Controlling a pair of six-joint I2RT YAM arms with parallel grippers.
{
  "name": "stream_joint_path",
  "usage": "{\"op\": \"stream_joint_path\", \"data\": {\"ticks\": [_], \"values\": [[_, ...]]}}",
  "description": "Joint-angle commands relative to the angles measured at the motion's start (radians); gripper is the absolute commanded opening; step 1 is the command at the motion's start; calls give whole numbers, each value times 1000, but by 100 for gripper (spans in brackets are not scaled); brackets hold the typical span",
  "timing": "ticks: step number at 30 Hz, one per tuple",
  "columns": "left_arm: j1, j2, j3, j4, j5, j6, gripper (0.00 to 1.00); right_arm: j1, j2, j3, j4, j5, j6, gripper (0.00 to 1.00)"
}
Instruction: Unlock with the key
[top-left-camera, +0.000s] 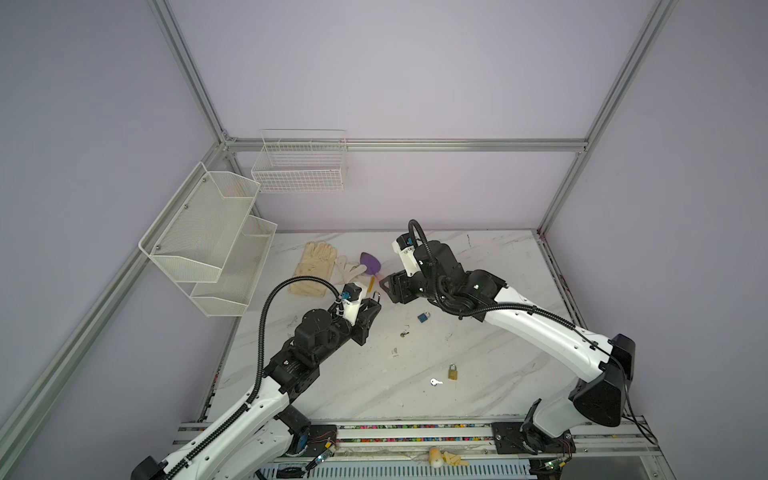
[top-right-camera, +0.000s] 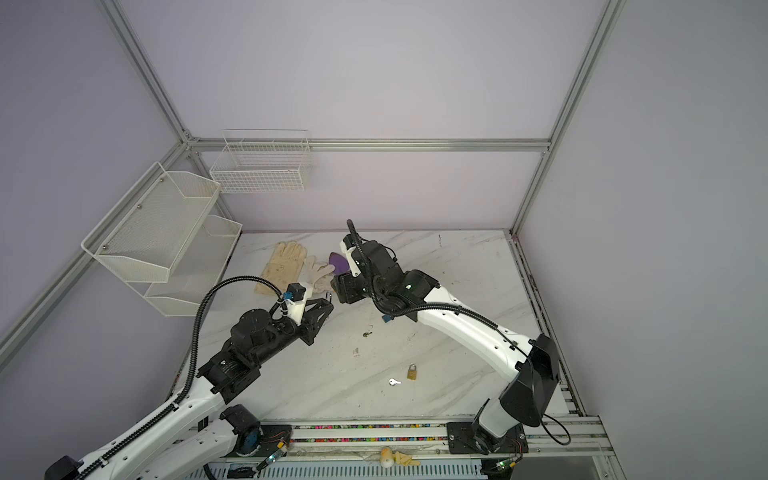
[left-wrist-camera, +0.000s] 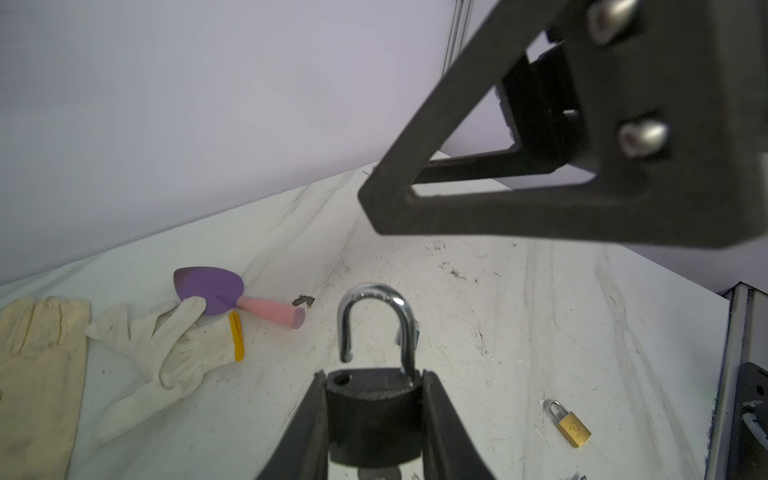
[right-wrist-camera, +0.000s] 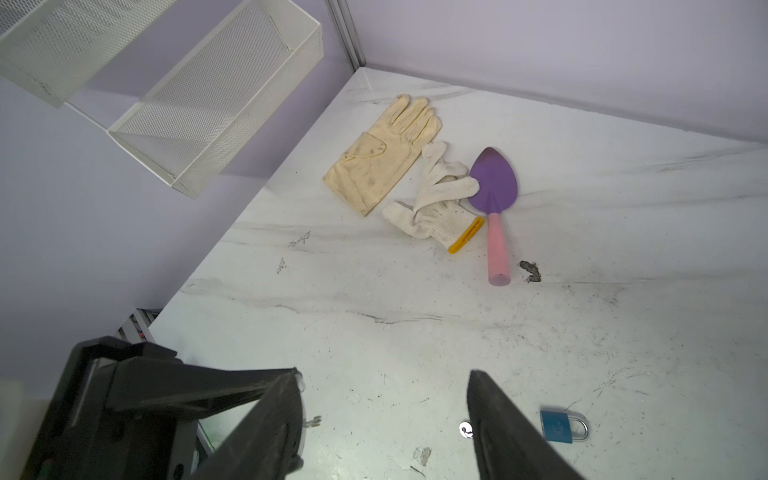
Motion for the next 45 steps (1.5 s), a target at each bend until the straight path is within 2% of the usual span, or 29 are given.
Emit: {"op": "stream_joint_path", "data": {"ticks": [1, 17, 29, 35, 45], "values": [[-4, 3, -37, 118, 18, 44, 0, 10, 40, 82, -97, 4, -50, 68], [-6, 33, -33, 134, -1, 26, 0, 19, 133, 212, -220, 91, -72, 71], [-7, 41, -38, 132, -14, 22, 0, 23, 156, 264, -248, 44, -92, 72], [-7, 40, -36, 133, -14, 22, 0, 21, 174, 254, -270, 101, -71, 76], [-8, 24, -55, 143, -2, 46, 0, -15, 175, 260, -323, 75, -69, 80]]}}
